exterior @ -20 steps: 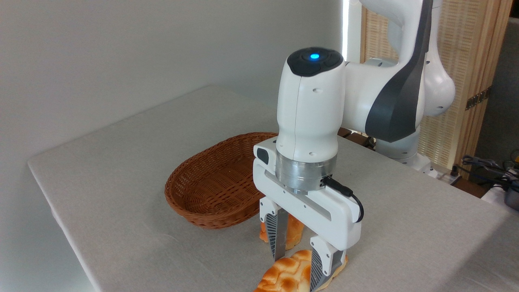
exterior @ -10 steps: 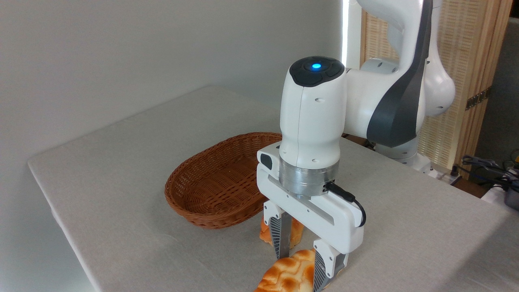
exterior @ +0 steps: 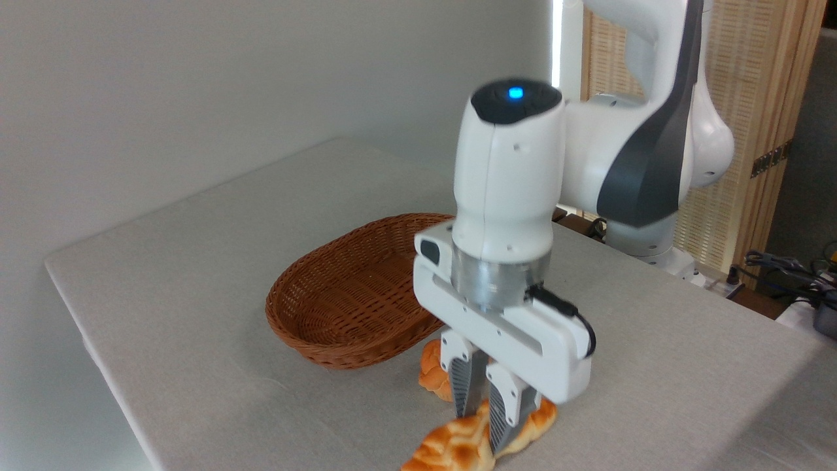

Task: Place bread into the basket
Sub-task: 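Lift the braided roll and carry it over the wicker basket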

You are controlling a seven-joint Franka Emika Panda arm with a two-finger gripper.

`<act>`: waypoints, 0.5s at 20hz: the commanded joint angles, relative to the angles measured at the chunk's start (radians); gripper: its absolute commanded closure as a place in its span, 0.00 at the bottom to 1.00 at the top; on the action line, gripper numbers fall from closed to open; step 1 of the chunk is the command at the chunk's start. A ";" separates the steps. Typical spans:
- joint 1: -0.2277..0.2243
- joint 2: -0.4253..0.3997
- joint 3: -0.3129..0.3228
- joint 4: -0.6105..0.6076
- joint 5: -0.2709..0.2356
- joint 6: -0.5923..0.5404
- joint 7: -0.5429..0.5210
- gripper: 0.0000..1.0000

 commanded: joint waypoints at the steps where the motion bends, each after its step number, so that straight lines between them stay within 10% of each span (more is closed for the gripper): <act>1: -0.011 -0.014 -0.007 0.188 -0.015 -0.195 -0.039 0.73; 10: -0.023 -0.026 -0.403 0.314 0.005 -0.516 -0.520 0.66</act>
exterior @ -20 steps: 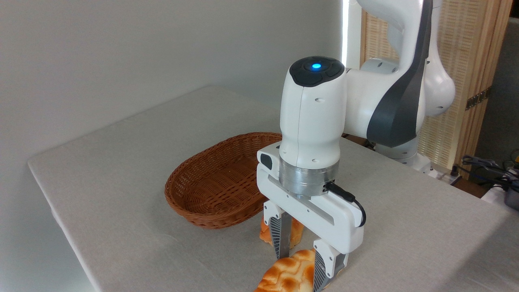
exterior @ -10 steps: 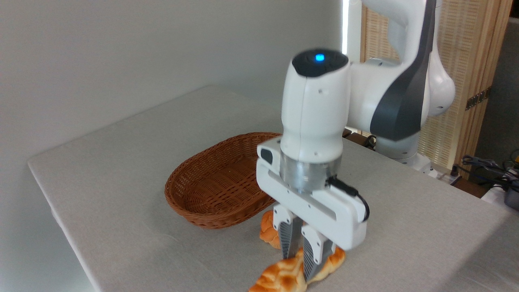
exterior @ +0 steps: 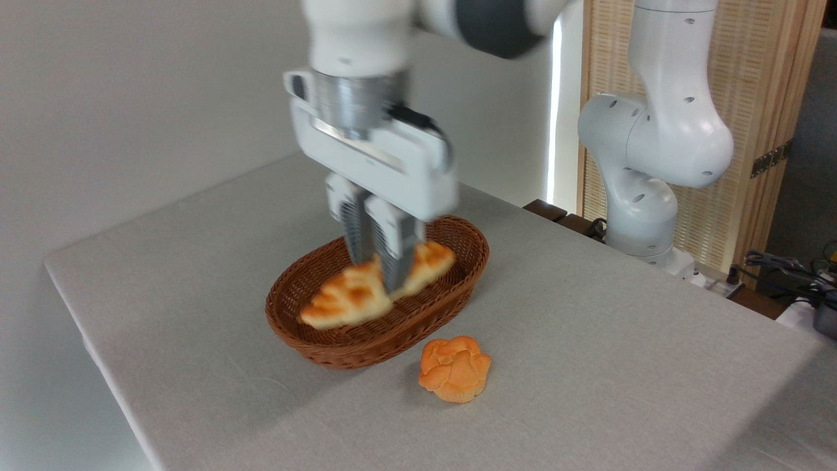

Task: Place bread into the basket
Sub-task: 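Lift the braided roll and carry it over the wicker basket, then lower the roll into the basket and open the gripper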

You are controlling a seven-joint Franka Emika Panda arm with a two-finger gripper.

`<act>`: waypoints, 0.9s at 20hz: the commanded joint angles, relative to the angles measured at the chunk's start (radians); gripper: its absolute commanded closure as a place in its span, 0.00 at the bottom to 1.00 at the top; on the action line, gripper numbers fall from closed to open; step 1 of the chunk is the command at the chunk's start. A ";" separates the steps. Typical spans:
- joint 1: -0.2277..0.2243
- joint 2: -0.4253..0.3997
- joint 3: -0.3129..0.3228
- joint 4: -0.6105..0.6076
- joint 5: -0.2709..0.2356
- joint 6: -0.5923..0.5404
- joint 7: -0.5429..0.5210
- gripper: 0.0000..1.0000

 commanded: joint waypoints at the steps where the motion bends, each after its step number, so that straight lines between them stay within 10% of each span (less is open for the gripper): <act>1: 0.002 0.024 -0.161 0.002 0.007 -0.076 -0.169 0.66; 7: -0.055 0.067 -0.217 -0.068 0.067 -0.007 -0.212 0.50; 9: -0.060 0.082 -0.217 -0.071 0.069 0.025 -0.212 0.14; 11: -0.061 0.094 -0.217 -0.073 0.067 0.035 -0.211 0.03; 18: -0.060 0.105 -0.215 -0.070 0.067 0.036 -0.209 0.00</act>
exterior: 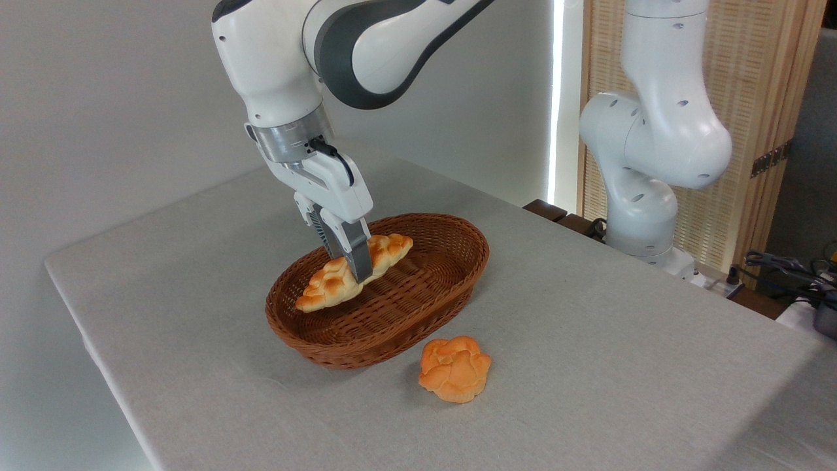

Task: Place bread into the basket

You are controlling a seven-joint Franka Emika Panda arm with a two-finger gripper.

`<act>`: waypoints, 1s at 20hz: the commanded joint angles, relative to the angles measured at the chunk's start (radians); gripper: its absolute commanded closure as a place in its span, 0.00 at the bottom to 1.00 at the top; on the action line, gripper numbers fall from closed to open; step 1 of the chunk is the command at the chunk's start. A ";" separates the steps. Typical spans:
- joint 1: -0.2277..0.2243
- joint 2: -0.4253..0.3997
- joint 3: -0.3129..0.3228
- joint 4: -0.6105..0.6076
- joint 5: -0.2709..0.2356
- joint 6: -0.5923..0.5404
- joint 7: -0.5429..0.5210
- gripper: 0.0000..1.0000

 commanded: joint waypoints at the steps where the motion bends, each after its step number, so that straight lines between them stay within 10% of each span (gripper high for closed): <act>1: -0.010 0.001 0.012 0.006 0.013 0.015 0.001 0.00; 9: -0.003 -0.014 0.029 0.081 0.016 -0.010 0.012 0.00; 20: 0.001 -0.022 0.268 0.358 -0.085 -0.189 0.193 0.00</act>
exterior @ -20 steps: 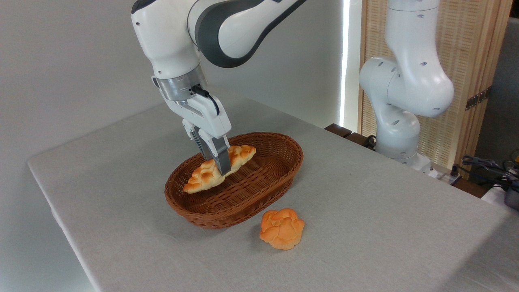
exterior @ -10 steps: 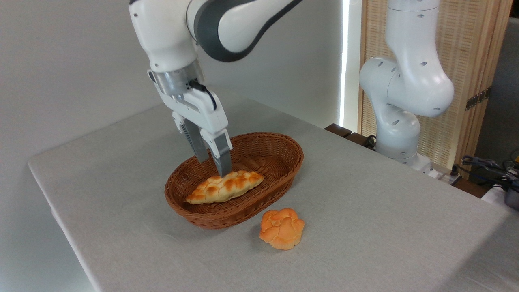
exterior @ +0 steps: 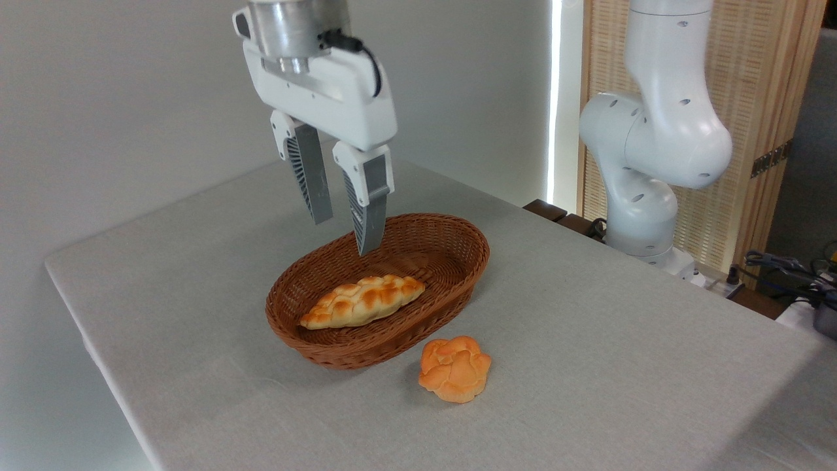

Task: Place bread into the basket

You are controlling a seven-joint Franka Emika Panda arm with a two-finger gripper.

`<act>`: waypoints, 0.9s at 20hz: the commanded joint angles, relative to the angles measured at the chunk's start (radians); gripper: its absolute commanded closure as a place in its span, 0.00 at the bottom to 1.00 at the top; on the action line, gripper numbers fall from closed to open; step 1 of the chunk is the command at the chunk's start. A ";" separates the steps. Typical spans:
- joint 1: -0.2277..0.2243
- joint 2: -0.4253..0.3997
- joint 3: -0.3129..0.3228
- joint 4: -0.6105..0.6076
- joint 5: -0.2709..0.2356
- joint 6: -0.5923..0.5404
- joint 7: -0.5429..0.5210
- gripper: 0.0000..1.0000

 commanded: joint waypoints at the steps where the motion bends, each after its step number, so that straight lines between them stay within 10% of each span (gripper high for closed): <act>1: -0.008 0.022 0.037 0.071 -0.059 -0.027 0.007 0.00; 7: 0.055 0.071 -0.116 0.103 -0.046 -0.059 -0.041 0.00; 18: 0.057 0.060 -0.083 0.103 0.033 -0.071 -0.032 0.00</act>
